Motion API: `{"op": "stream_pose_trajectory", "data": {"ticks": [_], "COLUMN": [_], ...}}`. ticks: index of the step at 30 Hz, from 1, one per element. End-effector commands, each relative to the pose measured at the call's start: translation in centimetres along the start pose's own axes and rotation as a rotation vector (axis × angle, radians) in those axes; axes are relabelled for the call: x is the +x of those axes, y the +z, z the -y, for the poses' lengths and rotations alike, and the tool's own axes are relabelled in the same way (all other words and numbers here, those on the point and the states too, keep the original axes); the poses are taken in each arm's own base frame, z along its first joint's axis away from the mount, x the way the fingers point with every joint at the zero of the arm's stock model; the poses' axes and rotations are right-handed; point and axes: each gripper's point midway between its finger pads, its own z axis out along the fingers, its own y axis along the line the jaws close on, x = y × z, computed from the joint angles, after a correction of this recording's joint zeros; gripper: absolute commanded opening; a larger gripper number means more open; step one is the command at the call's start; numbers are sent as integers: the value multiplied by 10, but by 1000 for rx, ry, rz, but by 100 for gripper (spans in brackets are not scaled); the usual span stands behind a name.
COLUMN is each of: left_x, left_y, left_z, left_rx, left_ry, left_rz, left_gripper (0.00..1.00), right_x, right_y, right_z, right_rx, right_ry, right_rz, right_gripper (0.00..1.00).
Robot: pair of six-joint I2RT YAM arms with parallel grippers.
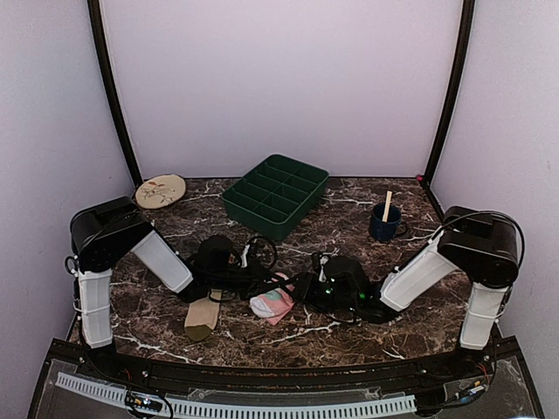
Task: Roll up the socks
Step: Roll the sock at the center of the board.
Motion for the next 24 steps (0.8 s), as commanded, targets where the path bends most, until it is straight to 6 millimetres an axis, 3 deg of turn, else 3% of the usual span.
{"op": "stream_pose_trajectory", "data": {"ticks": [1,6,16,21,24], "left_x": [18,20,26,36,37], "left_y": [2,4,3,-6,-19], "left_z": [-42,-41,-34,-30,-29], "left_rx": [-132,-131,-93,-118,-178], "left_ry": [-65,-67,-92,-105,-81], "left_rz": [-22,-23,-45,-98,-116], "left_gripper": [0,0,0,1,12], "right_x": [27,29,30,24,17], "right_y": [1,-1,-7,-11,-13], "right_z": [32,39,48,46,44], "right_rx": [103,142,164,182,206], "right_ry": [-19,-31,-69,-167,-244], "right_rz": [-119,-126,-138,-129,-116], "right_gripper": [56,44,0,0,0]}}
